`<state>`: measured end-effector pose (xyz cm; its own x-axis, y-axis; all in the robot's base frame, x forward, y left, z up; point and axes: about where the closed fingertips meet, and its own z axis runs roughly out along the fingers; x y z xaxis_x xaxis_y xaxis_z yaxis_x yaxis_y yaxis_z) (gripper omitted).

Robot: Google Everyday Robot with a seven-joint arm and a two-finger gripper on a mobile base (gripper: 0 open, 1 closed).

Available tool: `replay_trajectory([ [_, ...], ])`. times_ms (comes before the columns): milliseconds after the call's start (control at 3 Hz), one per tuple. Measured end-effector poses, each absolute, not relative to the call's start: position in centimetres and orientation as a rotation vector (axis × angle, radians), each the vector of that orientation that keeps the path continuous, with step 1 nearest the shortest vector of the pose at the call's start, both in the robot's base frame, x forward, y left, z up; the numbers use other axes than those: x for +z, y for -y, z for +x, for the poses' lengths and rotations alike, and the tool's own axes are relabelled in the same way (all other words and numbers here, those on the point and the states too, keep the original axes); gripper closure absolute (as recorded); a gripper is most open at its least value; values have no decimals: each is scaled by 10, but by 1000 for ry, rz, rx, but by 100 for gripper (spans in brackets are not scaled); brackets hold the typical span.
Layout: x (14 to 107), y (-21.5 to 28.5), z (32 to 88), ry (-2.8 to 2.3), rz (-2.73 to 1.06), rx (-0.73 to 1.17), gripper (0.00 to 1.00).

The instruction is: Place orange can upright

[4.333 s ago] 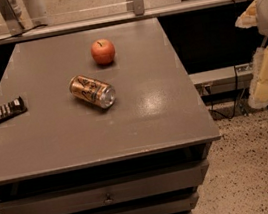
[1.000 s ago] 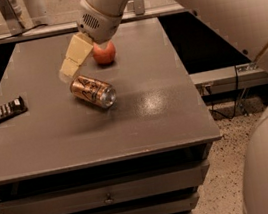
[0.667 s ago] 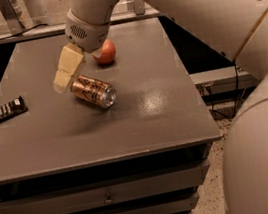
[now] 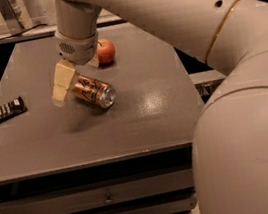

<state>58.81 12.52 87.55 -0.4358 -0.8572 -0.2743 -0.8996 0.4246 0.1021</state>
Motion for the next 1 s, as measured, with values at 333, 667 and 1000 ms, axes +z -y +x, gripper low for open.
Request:
replay_trajectory([
  [333, 860, -124, 593, -2545, -1558, 273, 0],
  [667, 848, -118, 599, -2591, -1539, 217, 0],
  [1000, 838, -112, 602, -2631, -1519, 179, 18],
])
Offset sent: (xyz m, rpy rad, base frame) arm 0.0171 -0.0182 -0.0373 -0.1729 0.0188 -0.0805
